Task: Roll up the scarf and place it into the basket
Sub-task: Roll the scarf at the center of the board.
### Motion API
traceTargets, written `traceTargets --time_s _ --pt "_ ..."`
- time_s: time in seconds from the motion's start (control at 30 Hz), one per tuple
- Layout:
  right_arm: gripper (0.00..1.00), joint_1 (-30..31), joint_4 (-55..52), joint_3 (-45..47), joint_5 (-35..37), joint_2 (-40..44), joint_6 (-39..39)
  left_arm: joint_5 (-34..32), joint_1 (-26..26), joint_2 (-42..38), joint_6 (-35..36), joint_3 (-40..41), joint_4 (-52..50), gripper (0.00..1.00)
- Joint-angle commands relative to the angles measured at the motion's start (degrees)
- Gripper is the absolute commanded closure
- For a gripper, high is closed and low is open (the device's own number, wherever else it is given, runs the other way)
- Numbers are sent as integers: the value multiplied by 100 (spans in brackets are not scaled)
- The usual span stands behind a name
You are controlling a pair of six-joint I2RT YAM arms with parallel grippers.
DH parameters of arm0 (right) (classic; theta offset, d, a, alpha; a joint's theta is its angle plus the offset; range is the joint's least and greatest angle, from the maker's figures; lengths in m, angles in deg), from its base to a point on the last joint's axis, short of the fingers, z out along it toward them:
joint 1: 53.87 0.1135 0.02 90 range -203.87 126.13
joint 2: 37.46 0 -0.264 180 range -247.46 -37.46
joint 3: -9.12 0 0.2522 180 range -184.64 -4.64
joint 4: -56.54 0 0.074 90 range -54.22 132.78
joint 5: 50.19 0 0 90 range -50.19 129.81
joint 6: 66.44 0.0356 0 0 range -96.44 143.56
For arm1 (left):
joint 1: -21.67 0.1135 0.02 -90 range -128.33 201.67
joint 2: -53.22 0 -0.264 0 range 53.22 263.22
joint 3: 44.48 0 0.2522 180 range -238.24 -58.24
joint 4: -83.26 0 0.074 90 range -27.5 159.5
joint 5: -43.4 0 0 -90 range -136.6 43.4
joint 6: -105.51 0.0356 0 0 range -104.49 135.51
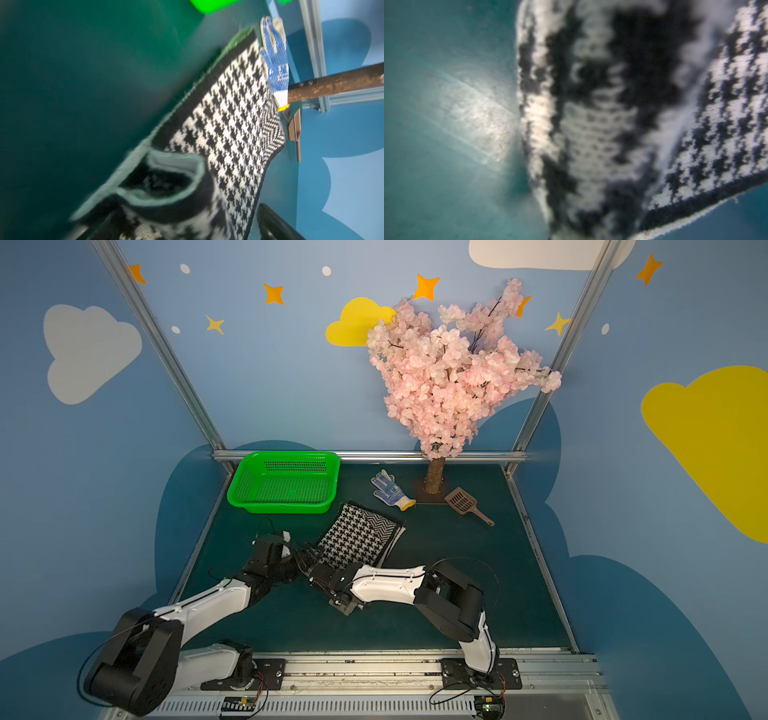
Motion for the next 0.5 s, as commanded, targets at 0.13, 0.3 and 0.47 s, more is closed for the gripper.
traceTargets --time_s 0.13,0.3,0.47 --pt "97 -884 83 -105 -3266 666 365 -265 237 -2097 403 -392 -1838 0" --pt "95 -1385 -22 -467 -5030 578 511 139 241 -2378 498 -187 -1715 0" --pt "93 -1682 -131 -712 -5946 126 664 924 235 -2311 439 316 -507 0"
